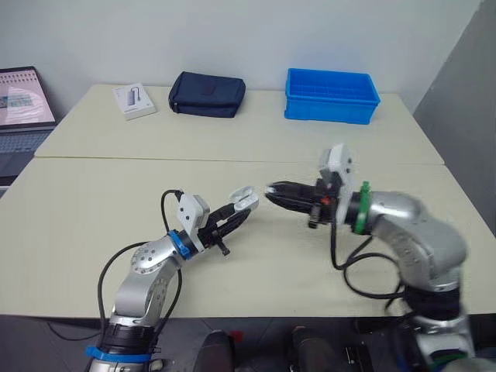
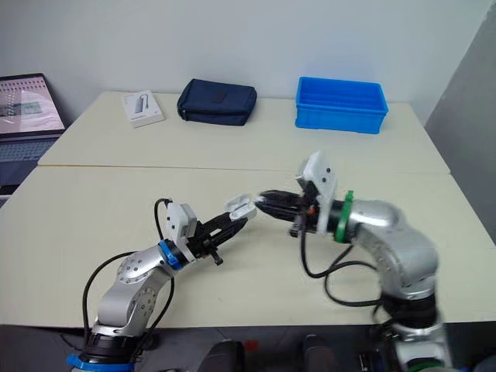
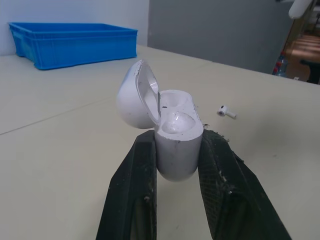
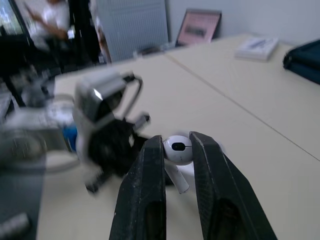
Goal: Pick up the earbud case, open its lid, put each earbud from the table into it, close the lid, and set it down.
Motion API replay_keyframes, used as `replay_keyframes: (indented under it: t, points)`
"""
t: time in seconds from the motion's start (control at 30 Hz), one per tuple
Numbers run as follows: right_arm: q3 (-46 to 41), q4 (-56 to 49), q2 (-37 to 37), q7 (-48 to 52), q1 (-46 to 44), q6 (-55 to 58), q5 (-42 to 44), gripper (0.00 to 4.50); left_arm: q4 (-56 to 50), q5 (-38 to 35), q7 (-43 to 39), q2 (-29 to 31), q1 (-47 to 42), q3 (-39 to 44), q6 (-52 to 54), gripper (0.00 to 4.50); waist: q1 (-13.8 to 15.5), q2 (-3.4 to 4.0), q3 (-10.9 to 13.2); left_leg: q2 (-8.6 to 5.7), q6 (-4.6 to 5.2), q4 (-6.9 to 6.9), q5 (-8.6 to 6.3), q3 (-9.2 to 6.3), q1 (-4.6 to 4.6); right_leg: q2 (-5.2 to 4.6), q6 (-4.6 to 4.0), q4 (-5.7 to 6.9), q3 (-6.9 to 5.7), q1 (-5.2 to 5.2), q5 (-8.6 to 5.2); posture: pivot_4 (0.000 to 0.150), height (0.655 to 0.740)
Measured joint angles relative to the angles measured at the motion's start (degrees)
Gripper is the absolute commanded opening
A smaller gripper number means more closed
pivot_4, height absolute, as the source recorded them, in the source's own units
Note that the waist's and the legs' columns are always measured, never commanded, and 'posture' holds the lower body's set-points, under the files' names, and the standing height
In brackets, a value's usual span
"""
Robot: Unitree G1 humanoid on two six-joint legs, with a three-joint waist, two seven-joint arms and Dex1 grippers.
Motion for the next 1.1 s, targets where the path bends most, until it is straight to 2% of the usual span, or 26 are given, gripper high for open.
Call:
replay_keyframes:
  t: [0.13,0.47,1.1]
  points:
    - [1.3,3.0,6.1,-7.2,0.5,-4.3,-0.2,0.37,0.3,0.1,0.4,-0.4,-1.0,0.0,-1.0,0.76,0.0,0.00,0.0,-0.01,0.01,0.06,0.01,0.01,0.06,0.00,0.01,0.10,0.02,0.01,0.02,0.150,0.7400]
    - [8.0,11.5,9.2,-12.1,2.8,-16.7,-4.2,0.37,0.6,0.0,0.5,-1.2,-1.3,0.1,-2.0,0.76,-0.2,0.01,0.0,0.05,0.02,0.02,0.01,-0.02,0.06,0.10,0.01,0.12,0.02,-0.02,0.02,0.150,0.7400]
    - [12.0,17.2,9.0,-13.4,5.5,-26.6,-7.0,0.37,-0.6,-0.4,2.3,-1.8,-2.4,0.0,1.9,0.76,-0.2,0.01,0.0,0.06,0.02,0.02,0.01,-0.01,0.06,0.11,0.01,0.12,0.05,-0.03,0.02,0.150,0.7400]
